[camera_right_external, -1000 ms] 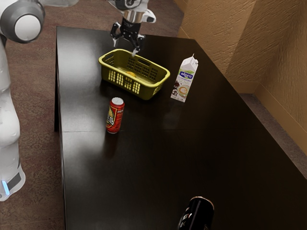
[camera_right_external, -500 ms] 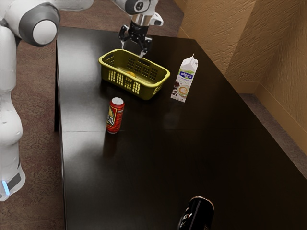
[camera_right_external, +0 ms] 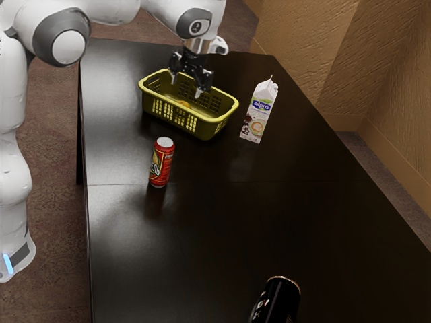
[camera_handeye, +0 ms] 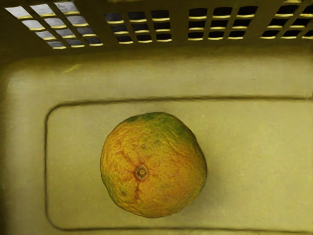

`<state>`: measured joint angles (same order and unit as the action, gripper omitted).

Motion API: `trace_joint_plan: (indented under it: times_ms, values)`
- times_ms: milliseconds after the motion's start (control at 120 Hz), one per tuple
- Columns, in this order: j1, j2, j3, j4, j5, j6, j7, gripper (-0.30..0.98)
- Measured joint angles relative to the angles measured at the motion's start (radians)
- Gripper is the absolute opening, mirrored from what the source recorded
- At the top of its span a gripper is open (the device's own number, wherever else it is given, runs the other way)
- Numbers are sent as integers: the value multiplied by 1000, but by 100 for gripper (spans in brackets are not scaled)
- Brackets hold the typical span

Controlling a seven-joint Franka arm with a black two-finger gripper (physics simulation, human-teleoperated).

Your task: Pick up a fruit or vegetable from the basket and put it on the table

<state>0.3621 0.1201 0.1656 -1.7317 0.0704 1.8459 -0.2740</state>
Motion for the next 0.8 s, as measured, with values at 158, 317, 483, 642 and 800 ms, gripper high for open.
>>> trace_joint_plan:
  times_ms: [158,317,483,642,800]
  values:
    - [16,13,0,-30,-13,42,16,69]
    - [16,38,0,-38,-28,83,29,69]
    - [25,45,1,-65,-49,113,39,69]
    - [40,48,2,-75,-58,131,48,69]
    - [44,62,3,-86,-67,149,56,69]
